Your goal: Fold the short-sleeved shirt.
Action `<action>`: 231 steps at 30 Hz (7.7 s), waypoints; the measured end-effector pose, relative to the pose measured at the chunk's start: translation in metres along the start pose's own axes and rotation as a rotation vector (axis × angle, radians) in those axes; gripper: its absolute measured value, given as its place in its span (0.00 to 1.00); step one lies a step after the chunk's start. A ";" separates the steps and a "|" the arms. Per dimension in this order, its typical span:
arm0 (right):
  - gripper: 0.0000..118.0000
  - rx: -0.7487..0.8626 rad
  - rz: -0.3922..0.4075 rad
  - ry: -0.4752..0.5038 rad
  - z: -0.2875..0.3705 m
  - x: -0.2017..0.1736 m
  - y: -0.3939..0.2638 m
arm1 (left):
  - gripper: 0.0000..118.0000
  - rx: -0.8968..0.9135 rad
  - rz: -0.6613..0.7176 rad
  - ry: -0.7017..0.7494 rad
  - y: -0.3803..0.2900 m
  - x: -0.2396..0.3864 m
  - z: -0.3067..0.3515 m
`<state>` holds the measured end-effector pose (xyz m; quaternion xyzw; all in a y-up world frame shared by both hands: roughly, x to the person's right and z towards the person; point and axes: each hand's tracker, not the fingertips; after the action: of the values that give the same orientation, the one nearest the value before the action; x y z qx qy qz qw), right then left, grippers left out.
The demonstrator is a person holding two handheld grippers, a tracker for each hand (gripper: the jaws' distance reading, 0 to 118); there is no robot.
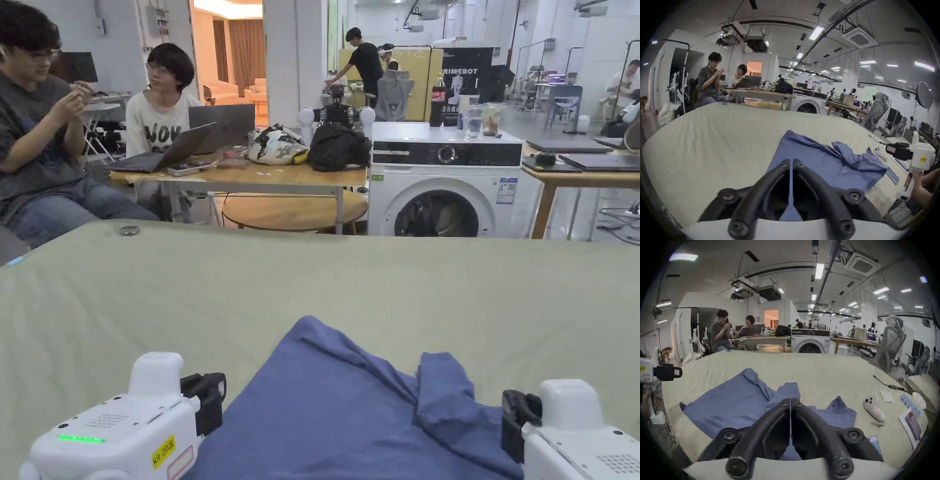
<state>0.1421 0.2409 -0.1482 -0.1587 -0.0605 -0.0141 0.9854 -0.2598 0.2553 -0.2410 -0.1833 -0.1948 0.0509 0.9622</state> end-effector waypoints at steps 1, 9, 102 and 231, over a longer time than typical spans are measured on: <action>0.00 0.000 0.006 0.006 -0.002 -0.002 0.001 | 0.00 0.007 -0.002 -0.009 0.000 0.001 0.001; 0.00 -0.019 0.035 -0.024 -0.016 -0.013 0.004 | 0.00 -0.019 -0.043 0.009 0.004 0.002 -0.003; 0.00 0.250 -0.060 -0.116 -0.131 0.091 0.523 | 0.00 0.303 -0.164 0.200 0.469 0.015 -0.127; 0.01 -0.430 -0.390 -0.052 0.074 0.056 -0.114 | 0.00 -0.512 -0.068 0.136 -0.104 -0.052 0.045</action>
<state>0.1838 0.1557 -0.0357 -0.3498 -0.1107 -0.2117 0.9059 -0.3225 0.1649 -0.1826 -0.4169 -0.1423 -0.0450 0.8966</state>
